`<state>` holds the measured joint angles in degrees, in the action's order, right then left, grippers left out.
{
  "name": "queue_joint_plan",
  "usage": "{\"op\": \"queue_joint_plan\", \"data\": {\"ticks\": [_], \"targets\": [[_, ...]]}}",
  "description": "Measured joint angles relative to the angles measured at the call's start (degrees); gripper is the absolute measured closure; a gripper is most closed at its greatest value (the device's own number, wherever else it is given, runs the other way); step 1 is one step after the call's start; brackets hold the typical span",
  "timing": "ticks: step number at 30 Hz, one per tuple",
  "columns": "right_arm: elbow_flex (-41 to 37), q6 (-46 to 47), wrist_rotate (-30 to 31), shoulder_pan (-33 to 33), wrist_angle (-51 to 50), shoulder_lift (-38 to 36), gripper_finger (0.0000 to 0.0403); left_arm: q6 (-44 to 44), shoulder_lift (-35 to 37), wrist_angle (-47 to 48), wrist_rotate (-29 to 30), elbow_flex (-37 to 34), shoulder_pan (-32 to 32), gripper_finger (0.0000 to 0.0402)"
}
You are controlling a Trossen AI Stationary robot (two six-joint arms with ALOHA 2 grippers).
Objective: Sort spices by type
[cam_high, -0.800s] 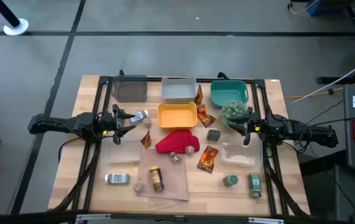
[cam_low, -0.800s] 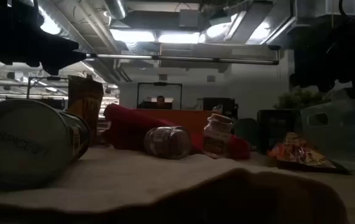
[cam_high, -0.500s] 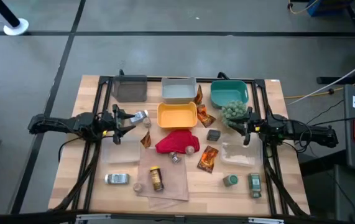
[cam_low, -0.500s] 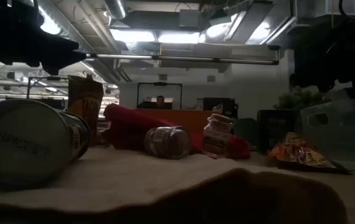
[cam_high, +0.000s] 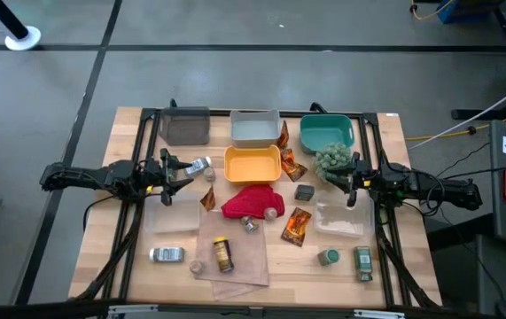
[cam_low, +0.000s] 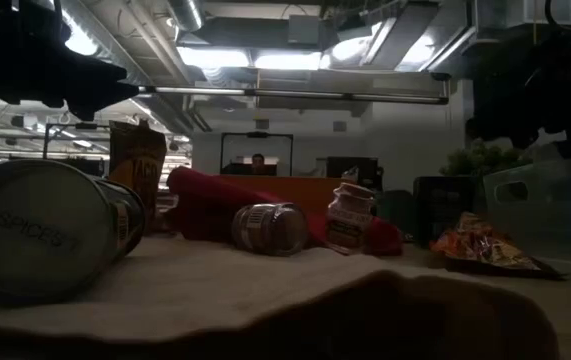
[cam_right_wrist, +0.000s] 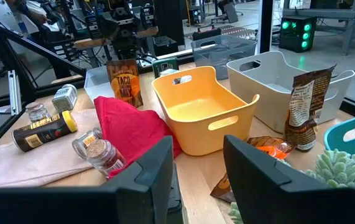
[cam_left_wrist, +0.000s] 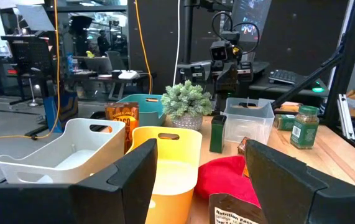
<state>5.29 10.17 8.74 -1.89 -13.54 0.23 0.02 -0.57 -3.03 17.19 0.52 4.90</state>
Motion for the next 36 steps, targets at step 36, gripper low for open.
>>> {"op": "queue_joint_plan", "data": {"ticks": [36], "targets": [[-0.1,0.0,0.1,0.0,0.8,0.0,0.0260,0.0,0.0,0.0,0.0,0.0,0.0,0.0174]]}}
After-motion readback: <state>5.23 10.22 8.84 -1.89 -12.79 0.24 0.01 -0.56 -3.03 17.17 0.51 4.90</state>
